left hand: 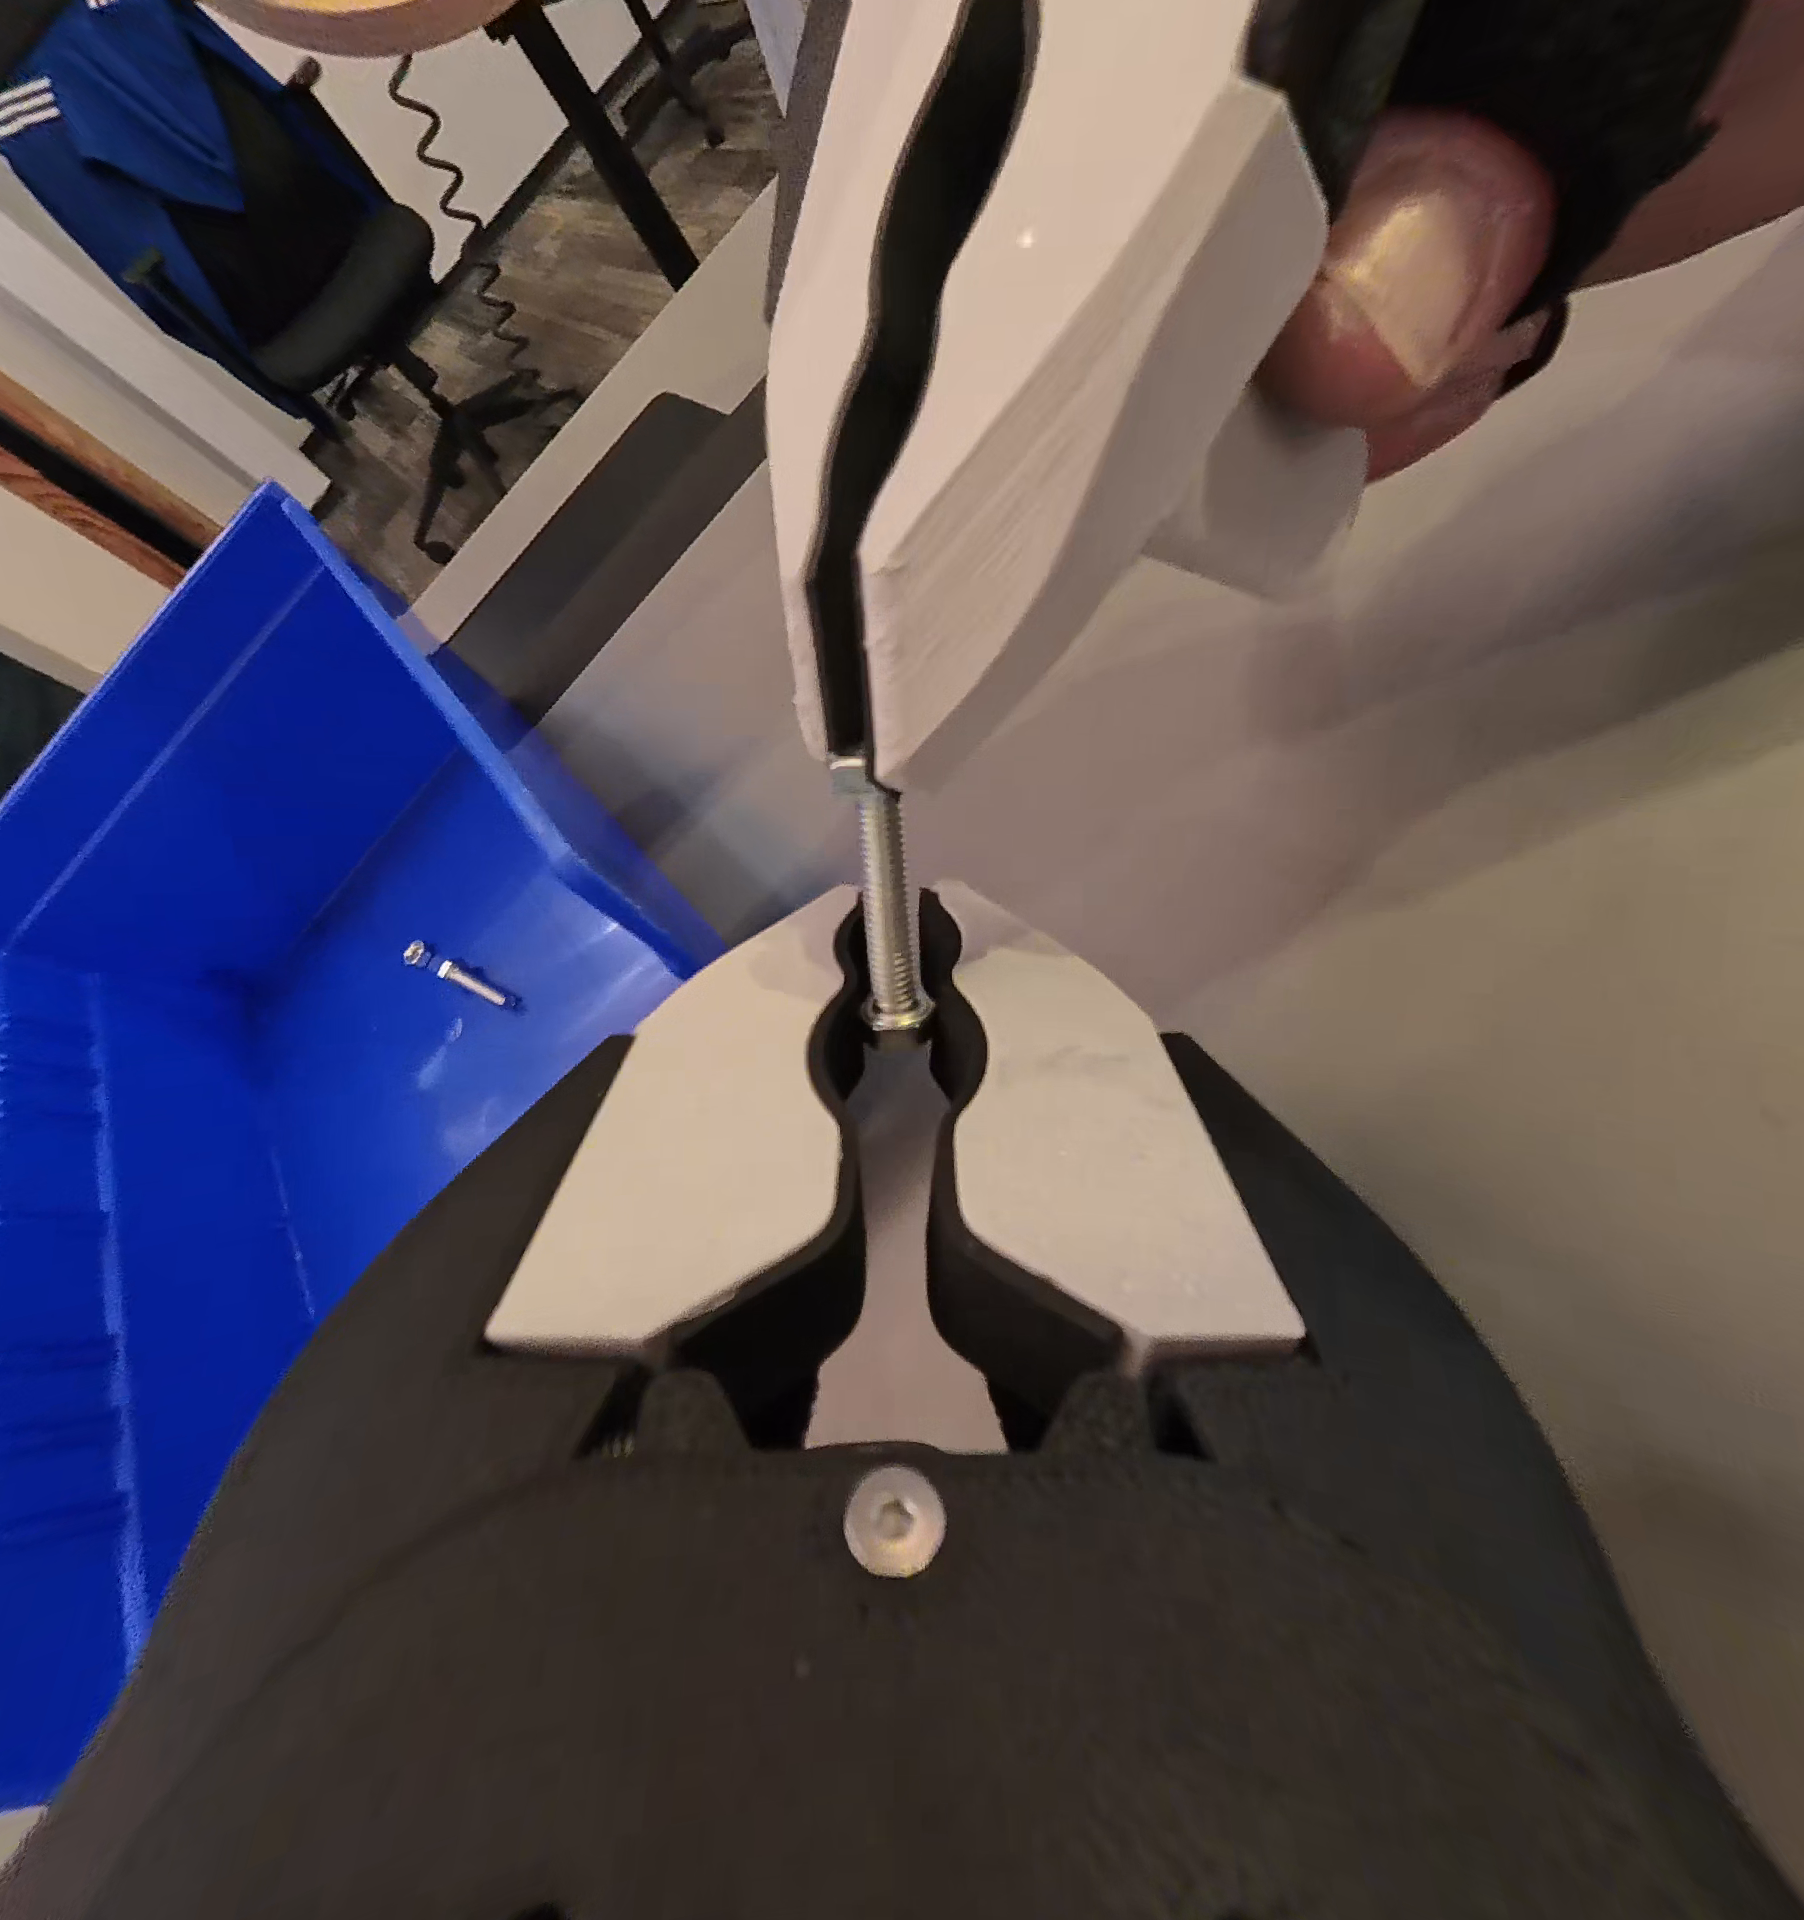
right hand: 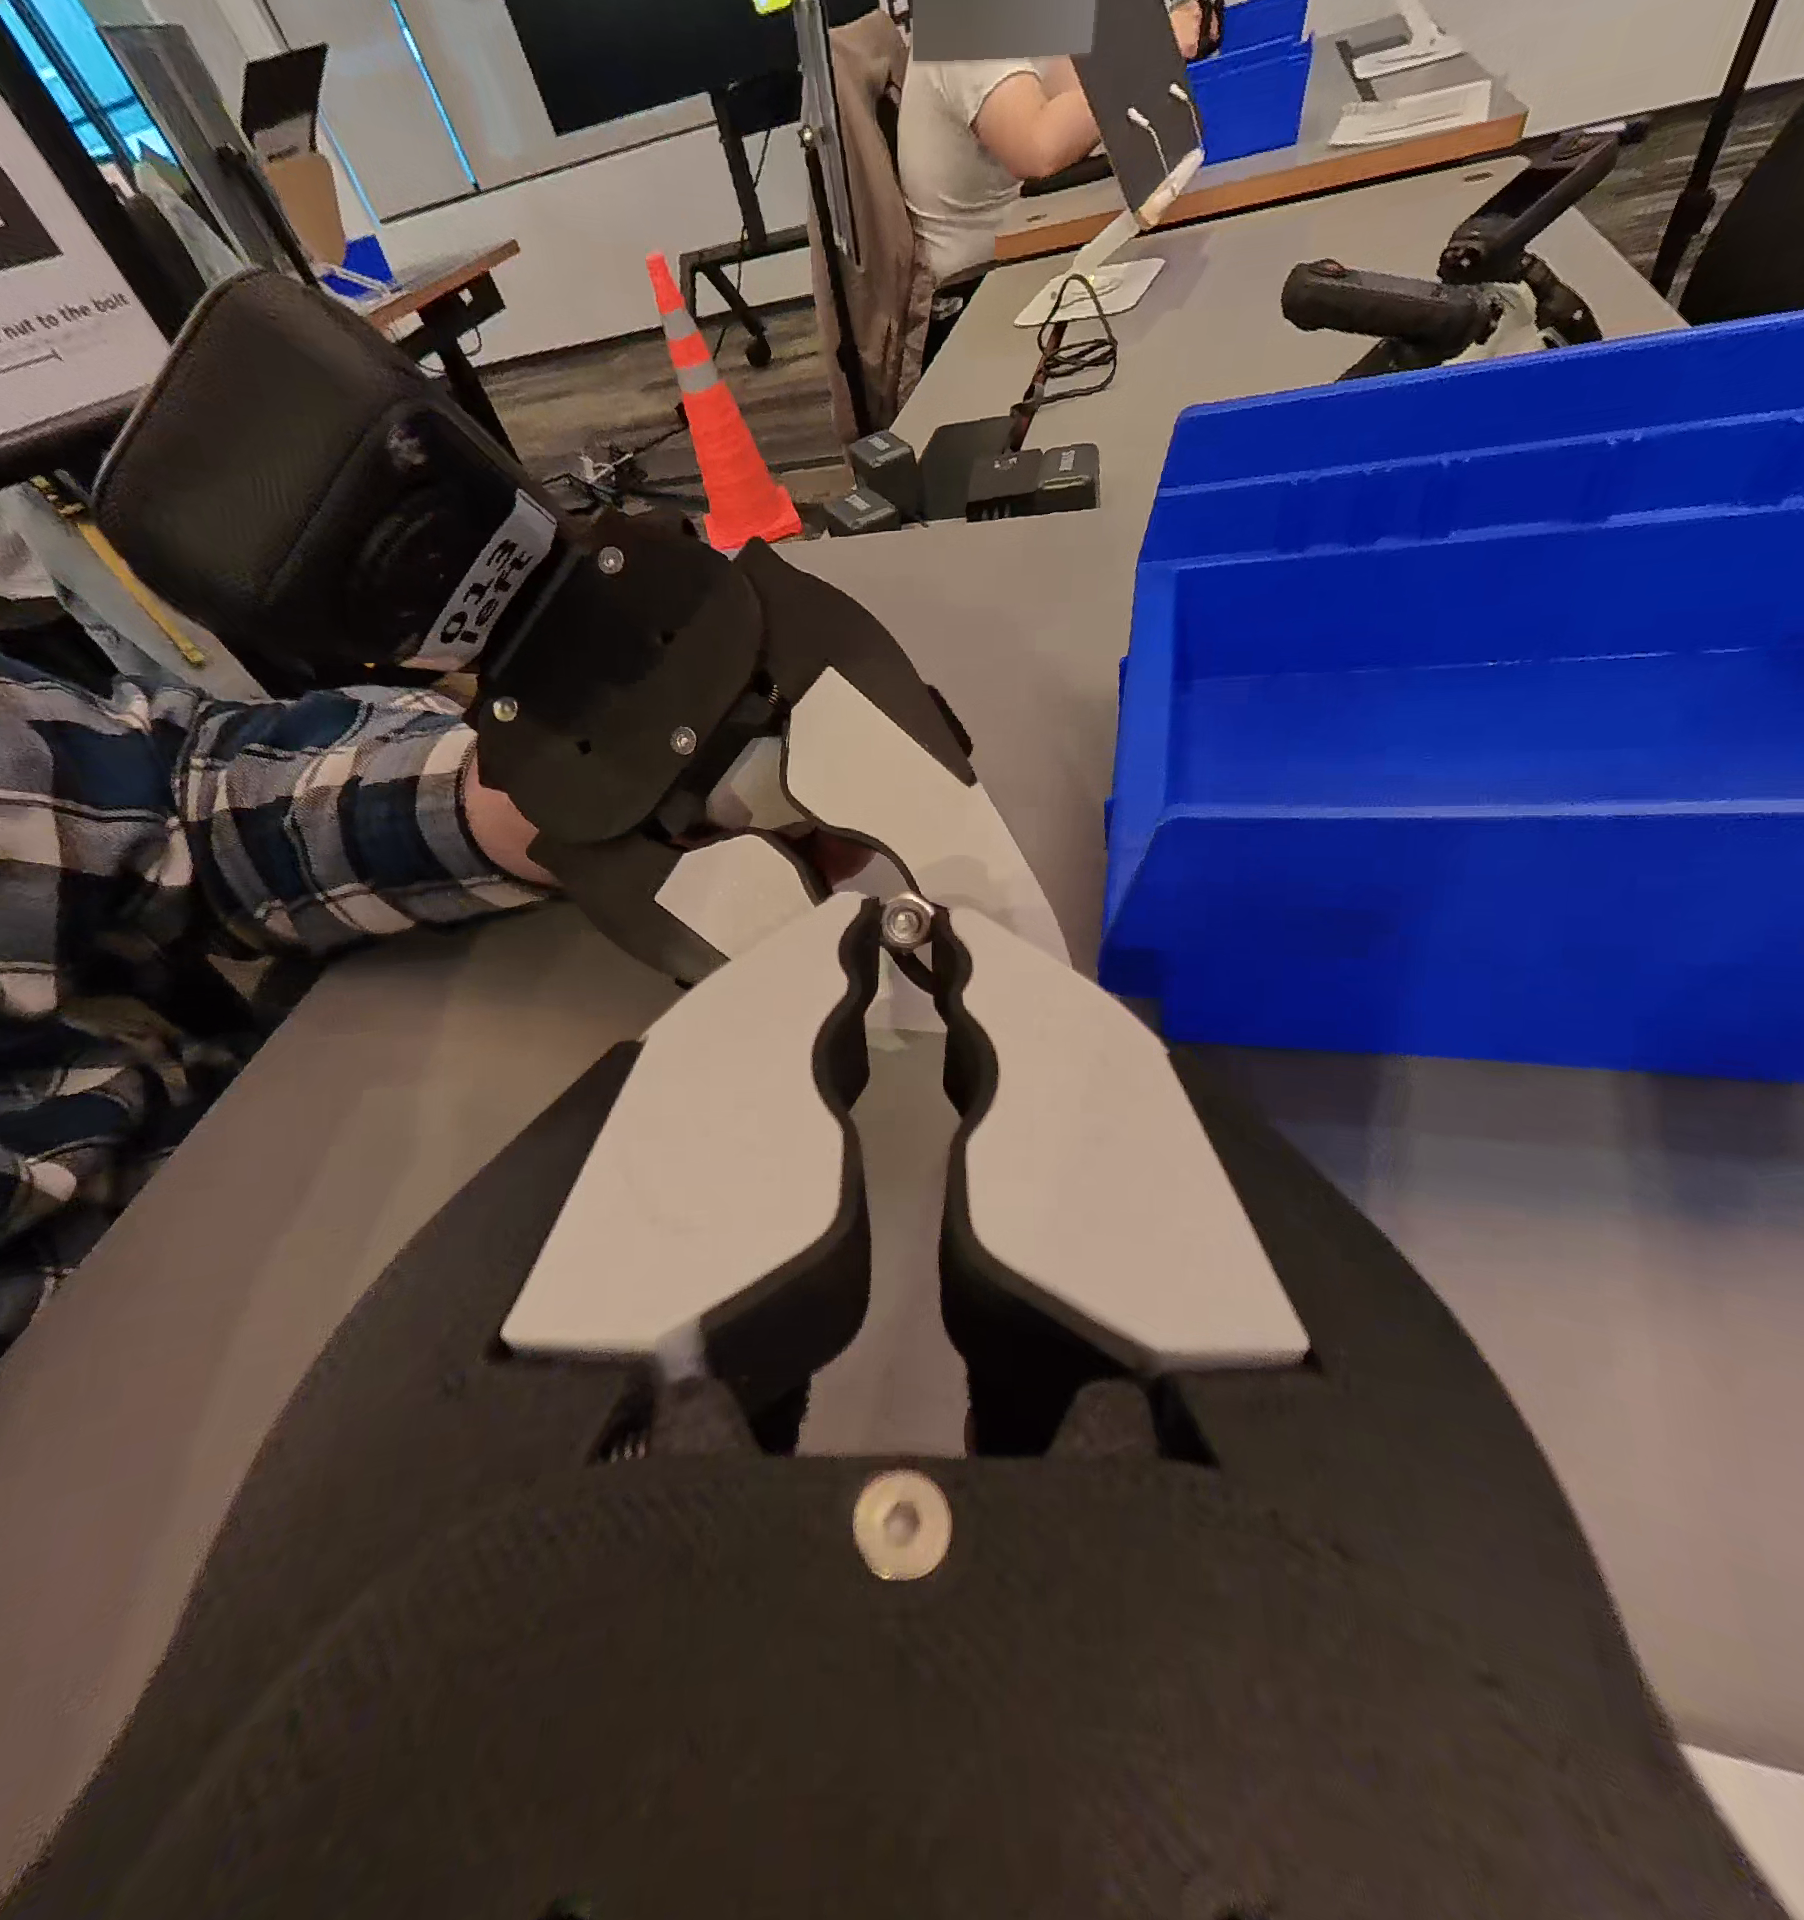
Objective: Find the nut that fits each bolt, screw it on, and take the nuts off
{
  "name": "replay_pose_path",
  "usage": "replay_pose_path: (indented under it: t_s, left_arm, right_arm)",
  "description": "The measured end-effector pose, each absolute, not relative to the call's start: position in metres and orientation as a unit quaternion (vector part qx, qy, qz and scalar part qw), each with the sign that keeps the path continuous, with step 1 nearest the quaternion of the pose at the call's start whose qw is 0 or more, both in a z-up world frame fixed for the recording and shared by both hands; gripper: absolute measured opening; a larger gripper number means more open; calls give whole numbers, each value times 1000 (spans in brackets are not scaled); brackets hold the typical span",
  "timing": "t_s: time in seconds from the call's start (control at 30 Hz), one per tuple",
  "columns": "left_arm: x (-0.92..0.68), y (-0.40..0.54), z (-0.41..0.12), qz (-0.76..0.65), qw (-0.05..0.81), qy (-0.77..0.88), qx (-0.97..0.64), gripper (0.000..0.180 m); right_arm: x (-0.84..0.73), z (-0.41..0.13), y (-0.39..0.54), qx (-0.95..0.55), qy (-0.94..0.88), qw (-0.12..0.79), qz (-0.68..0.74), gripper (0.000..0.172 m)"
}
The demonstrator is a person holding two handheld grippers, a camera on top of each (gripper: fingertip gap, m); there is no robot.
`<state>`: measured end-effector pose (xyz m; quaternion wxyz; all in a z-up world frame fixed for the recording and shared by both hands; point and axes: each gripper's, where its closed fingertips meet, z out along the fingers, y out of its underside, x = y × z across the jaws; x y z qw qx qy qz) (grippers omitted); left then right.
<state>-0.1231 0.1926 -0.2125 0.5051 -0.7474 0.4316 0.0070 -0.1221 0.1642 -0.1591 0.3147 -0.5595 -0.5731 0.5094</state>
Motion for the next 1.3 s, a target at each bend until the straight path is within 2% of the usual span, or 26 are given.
replay_pose_path:
  t_s: [0.73,1.17,1.3]
  left_arm:
    - [-120,193,-210,-7,510,428,-746,8]
    - [-114,190,-203,-61,523,412,-743,8]
    - [-111,188,-200,-96,526,400,-744,8]
  right_arm:
    - [-123,-160,166,-551,-590,334,487,12]
    - [-124,-150,160,-516,-587,351,516,47]
    - [-125,-146,152,-489,-588,355,538,53]
